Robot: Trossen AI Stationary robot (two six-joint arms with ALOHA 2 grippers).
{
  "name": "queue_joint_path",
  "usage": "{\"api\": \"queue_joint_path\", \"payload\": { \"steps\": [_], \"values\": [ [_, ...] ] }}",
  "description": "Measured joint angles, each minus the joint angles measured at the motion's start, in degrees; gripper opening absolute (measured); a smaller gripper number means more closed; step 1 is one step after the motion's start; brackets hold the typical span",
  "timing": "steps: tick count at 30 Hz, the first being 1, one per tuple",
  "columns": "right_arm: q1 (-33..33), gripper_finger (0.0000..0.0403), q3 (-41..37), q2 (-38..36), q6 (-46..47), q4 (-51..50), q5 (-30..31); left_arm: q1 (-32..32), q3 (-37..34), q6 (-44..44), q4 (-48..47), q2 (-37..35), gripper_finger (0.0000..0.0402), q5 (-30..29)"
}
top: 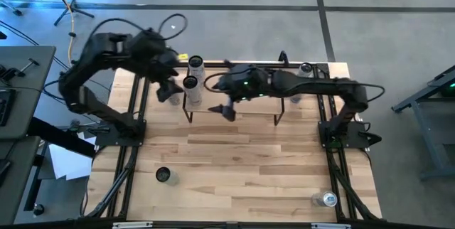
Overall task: Place canned beverage on shelf
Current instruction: Put the white pink soda can on the shelf aligned with the other white pink soda can
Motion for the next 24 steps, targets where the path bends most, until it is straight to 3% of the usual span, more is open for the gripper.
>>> {"api": "queue_joint_path", "payload": {
  "steps": [7, 12, 24],
  "values": [
    [-2.0, 0.0398, 0.0, 6.0, -8.3, 7.1, -5.8, -3.9, 0.0, -8.7, 8.1, -7.5, 0.0298, -0.7],
    [-5.3, 0.0398, -0.1, 6.7, -6.8, 7.9, -10.1, -5.6, 0.0, -14.5, 13.2, -10.6, 0.0298, -0.9],
    [-7.3, 0.0398, -0.1, 11.0, -9.7, 16.1, -14.4, -8.0, 0.0, -19.6, 16.0, -10.8, 0.0298, -3.7]
  ]
}}
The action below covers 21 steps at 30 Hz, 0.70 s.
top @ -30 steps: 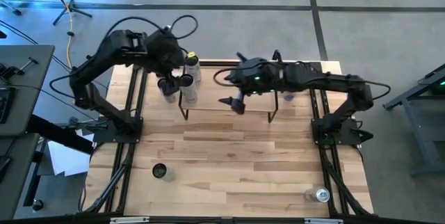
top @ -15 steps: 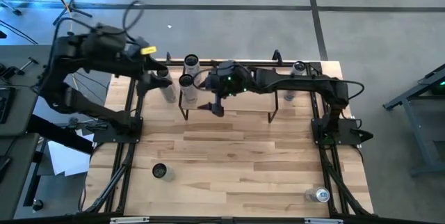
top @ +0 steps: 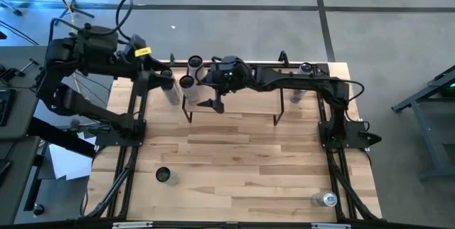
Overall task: Place canned beverage on shelf
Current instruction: Put the white pink soda can on the shelf aligned with the other white pink soda can
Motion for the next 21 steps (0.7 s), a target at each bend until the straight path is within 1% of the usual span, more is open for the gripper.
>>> {"api": "queue_joint_path", "payload": {
  "steps": [7, 14, 17, 21],
  "values": [
    [-0.5, 0.0398, 0.0, 1.4, -0.5, 2.5, 1.3, -1.6, 0.0, -3.5, -0.1, 1.3, 0.0298, 0.0],
    [-0.7, 0.0398, 0.0, 1.4, 0.3, 3.0, 1.4, -3.1, 0.0, -3.8, -0.2, 2.6, 0.0298, 0.0],
    [-0.1, 0.0398, 0.0, 1.4, 1.8, 2.2, 1.3, -3.3, 0.0, -2.9, -1.8, 2.9, 0.0298, 0.0],
    [0.7, 0.0398, 0.0, 1.4, 3.4, 1.7, 1.2, -3.3, 0.0, -2.4, -5.8, 3.0, 0.0298, -3.2]
  ]
}}
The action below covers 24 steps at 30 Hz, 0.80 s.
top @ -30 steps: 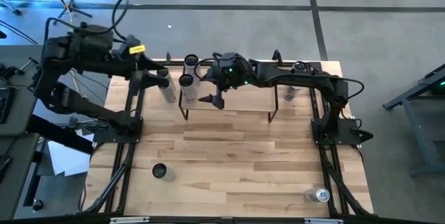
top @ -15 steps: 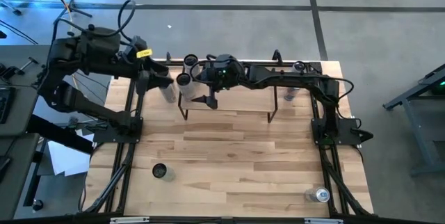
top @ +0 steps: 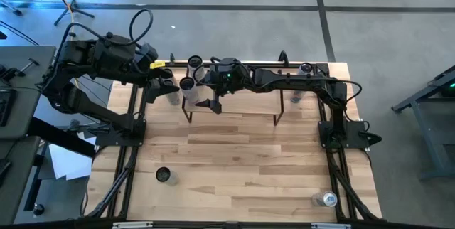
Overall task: Place canned beverage on shelf
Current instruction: Put the white pink soda can on the shelf aligned with the other white pink soda can
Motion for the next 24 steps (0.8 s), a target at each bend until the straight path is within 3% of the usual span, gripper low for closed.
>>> {"api": "queue_joint_path", "payload": {
  "steps": [9, 19, 24],
  "values": [
    [1.7, 0.0398, 0.0, 0.0, 1.8, -3.1, 0.0, 0.0, 0.0, 0.1, -7.6, -0.1, 0.0298, -5.6],
    [1.8, 0.0398, 0.0, -1.0, 1.2, -7.7, 2.6, 0.0, -0.2, 0.8, -9.8, -0.1, 0.0298, -10.9],
    [0.8, 0.0398, 0.0, -2.8, -0.4, -10.0, 2.6, -2.0, -5.7, -0.3, -8.3, -1.7, 0.0298, -12.1]
  ]
}}
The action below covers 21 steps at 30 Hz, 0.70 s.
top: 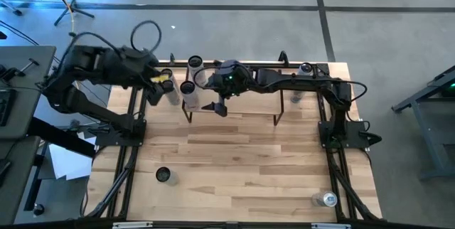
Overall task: Place canned beverage on shelf
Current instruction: Put the white pink soda can on the shelf aligned with the other white pink soda can
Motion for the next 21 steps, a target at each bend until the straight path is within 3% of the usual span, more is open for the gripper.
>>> {"api": "queue_joint_path", "payload": {
  "steps": [9, 17, 21],
  "values": [
    [-1.3, 0.0398, 0.0, -1.0, 0.9, 1.2, -3.2, -8.0, -27.7, -5.1, 19.3, -10.3, 0.0298, -0.3],
    [-0.7, 0.0398, 0.0, 1.2, 1.4, 11.0, -3.0, -11.6, -37.9, -10.3, 25.1, -19.2, 0.0298, -10.1],
    [-1.2, 0.0398, 0.0, 1.8, 1.8, 12.0, -3.0, -11.8, -42.1, -10.2, 28.2, -20.4, 0.0298, -11.4]
  ]
}}
